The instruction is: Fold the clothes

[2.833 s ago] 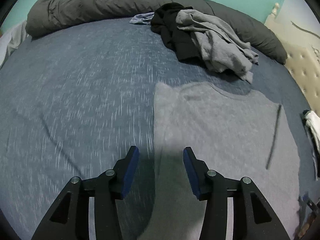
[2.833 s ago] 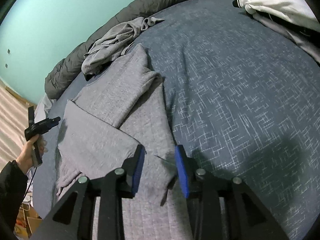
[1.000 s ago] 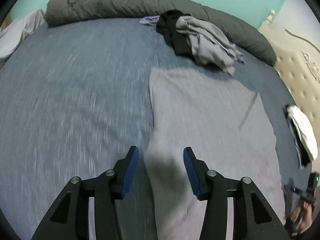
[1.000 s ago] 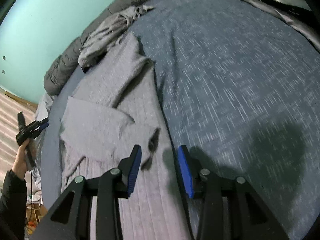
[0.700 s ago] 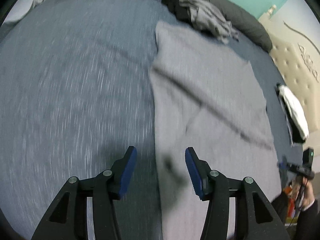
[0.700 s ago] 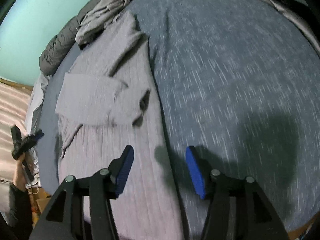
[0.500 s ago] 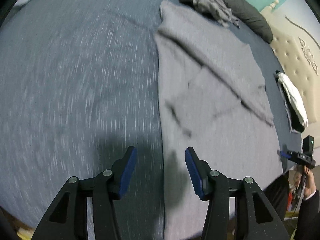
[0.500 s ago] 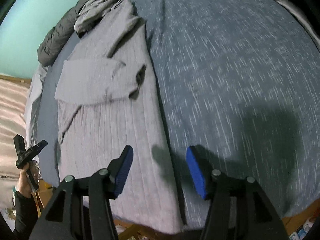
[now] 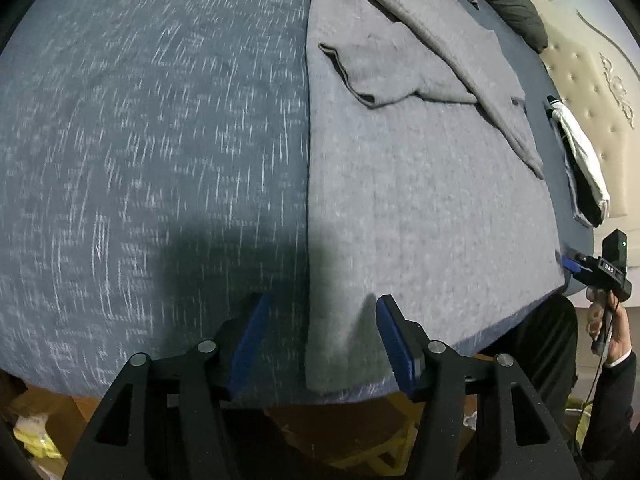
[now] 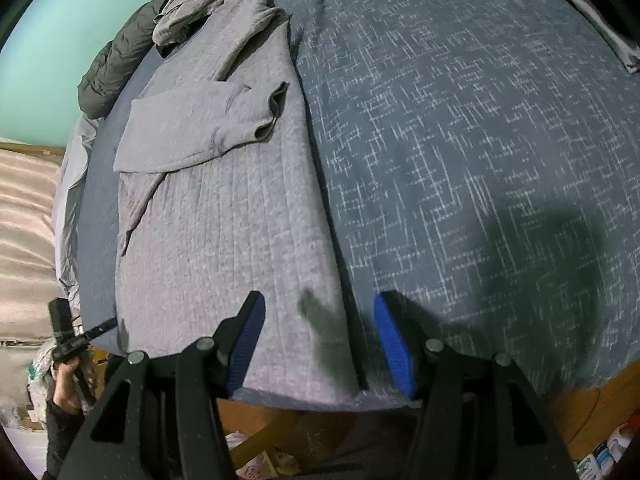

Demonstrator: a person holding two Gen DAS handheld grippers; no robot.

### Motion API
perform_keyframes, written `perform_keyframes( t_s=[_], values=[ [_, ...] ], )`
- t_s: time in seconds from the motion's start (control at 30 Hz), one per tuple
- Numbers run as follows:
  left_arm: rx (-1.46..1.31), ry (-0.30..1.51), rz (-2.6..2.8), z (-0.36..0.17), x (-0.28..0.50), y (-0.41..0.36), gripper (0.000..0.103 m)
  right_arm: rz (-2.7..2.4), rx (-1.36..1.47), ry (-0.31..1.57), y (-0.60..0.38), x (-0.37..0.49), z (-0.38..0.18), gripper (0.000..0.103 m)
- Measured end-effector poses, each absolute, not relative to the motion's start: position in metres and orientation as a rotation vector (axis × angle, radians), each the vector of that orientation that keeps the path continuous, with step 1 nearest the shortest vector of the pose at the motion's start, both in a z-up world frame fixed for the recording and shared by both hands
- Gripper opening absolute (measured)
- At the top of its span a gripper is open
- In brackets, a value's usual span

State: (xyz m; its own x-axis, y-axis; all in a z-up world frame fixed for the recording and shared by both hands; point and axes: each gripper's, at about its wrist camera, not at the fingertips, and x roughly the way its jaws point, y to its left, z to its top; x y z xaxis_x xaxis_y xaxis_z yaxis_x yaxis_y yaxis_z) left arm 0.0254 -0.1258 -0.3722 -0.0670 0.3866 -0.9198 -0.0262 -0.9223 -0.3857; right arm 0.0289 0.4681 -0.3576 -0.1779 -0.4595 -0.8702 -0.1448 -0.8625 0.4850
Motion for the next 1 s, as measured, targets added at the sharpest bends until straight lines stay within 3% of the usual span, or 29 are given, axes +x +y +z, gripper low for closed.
perform_keyframes(
  t_s=[0.27, 0.33, 0.4, 0.43, 0.5, 0.53, 0.6, 0.63, 0.77, 0.87, 1.0],
  values=[
    [-1.93, -0.377, 2.04, -0.378, 0.039, -0.122, 0.059, -2.09, 1.876, -0.703, 0.464, 0.034, -0.363, 0.057],
    [-1.912, -0.347, 2.041, -0.377, 0.042, -0.117, 0.051, -2.074, 1.882, -0.711, 0.463, 0.035, -0.367, 0.057],
    [-1.897, -0.325, 2.034, -0.376, 0.043, -0.112, 0.028, -2.06, 1.884, -0.712, 0.461, 0.036, -0.37, 0.057],
    [-1.891, -0.32, 2.035, -0.375, 0.043, -0.111, 0.026, -2.057, 1.882, -0.714, 0.461, 0.037, -0.371, 0.057],
    [-1.876, -0.316, 2.034, -0.373, 0.043, -0.108, 0.01, -2.053, 1.874, -0.714, 0.461, 0.04, -0.371, 0.057],
    [-1.867, -0.316, 2.036, -0.371, 0.043, -0.108, 0.009, -2.049, 1.869, -0.712, 0.461, 0.041, -0.37, 0.057],
    [-1.851, -0.314, 2.039, -0.367, 0.042, -0.108, 0.007, -2.041, 1.863, -0.705, 0.46, 0.043, -0.369, 0.05],
    [-1.843, -0.309, 2.041, -0.366, 0.044, -0.105, 0.007, -2.036, 1.866, -0.691, 0.46, 0.044, -0.37, 0.038],
    [-1.801, -0.299, 2.053, -0.353, 0.037, -0.109, 0.006, -2.046, 1.85, -0.644, 0.458, 0.048, -0.368, 0.013],
    [-1.762, -0.311, 2.068, -0.341, 0.029, -0.109, 0.006, -2.064, 1.808, -0.646, 0.461, 0.048, -0.361, 0.007],
    [-1.711, -0.283, 2.098, -0.32, 0.015, -0.106, 0.006, -2.08, 1.749, -0.638, 0.46, 0.042, -0.344, 0.006]
  ],
)
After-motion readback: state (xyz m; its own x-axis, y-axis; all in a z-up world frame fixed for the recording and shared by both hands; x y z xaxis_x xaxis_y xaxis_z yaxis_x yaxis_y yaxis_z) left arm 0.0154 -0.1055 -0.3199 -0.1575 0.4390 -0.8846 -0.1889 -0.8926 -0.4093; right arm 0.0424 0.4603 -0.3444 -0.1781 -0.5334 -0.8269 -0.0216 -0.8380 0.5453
